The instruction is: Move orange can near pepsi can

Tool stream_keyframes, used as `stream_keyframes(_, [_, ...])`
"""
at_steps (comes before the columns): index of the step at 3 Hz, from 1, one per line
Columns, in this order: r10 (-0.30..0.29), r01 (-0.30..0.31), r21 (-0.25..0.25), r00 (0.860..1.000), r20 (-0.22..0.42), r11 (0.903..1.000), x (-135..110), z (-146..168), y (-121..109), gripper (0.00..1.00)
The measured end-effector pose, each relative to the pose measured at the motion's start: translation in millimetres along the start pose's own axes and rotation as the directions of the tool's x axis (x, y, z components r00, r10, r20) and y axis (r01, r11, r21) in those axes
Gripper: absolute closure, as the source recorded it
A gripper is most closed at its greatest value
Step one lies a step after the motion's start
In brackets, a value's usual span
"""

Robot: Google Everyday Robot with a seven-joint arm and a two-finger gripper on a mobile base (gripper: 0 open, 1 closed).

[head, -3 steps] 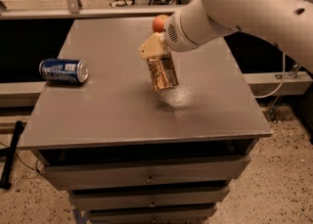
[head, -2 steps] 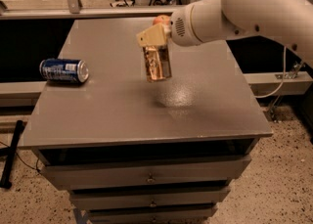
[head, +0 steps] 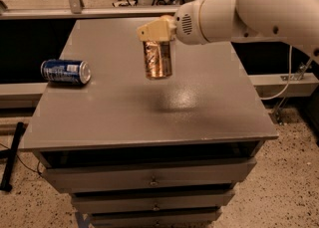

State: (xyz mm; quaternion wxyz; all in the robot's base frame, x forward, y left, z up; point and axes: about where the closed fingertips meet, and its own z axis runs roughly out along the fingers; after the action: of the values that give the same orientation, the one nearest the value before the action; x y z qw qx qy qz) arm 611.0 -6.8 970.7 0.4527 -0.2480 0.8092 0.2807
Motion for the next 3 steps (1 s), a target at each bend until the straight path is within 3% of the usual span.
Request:
stream_keyframes(1, [-0.041,0.04,0.004,0.999,0.034,0.9992,-6.8,0.8,5.0,1.0])
stream_keyframes(2, [-0.126,0.125,0.018,0.985,0.116,0.992,-26.6,14.2,5.5,1.0])
stream_keyframes(3, [-0.204,0.2,0.039,0.958,0.203,0.979,-53.7,33.7,0.2,1.0])
